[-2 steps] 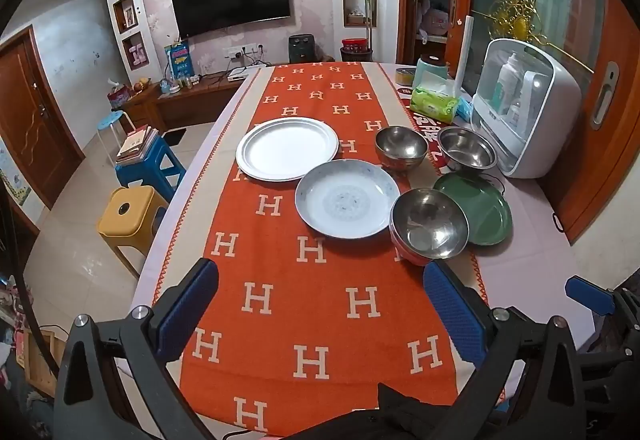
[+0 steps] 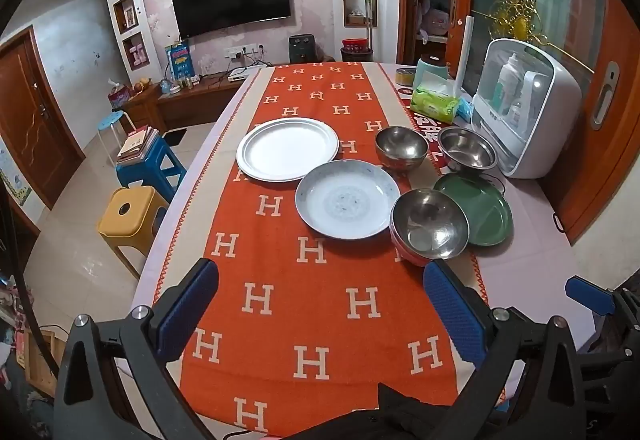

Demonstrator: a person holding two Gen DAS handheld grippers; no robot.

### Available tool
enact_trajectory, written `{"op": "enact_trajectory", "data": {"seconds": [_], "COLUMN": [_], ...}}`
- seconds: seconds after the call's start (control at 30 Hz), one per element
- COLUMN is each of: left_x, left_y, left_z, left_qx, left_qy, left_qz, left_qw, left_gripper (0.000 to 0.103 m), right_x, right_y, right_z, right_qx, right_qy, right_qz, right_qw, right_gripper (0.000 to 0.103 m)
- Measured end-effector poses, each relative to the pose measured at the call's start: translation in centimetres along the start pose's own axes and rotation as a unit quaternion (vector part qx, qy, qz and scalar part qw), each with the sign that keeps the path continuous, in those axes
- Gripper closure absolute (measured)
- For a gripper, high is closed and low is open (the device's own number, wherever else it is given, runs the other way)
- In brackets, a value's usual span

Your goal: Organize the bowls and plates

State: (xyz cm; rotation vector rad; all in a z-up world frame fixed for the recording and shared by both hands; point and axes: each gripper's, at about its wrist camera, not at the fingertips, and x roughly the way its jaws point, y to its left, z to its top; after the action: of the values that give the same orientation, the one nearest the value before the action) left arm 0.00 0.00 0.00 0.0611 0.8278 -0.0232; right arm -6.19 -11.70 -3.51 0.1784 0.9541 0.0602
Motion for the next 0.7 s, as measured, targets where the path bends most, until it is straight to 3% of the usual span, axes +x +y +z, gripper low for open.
{"op": "enact_trajectory", "data": {"seconds": [0.7], "left_x": [-0.07], "left_y": [-0.09], "left_z": [0.10], "left_qx": [0.004], "left_qy": [-0.001], "left_qz": [-0.002], "left_qw": [1.0000], "left_gripper": [0.001], "right_x": [0.51], "right_y": [-0.09], "right_z": [0.26], "right_qx": [-0.001], "right_qy": [0.005], "right_qz": [-0.002], "right_qw": [1.000], "right_gripper": [0.000]}}
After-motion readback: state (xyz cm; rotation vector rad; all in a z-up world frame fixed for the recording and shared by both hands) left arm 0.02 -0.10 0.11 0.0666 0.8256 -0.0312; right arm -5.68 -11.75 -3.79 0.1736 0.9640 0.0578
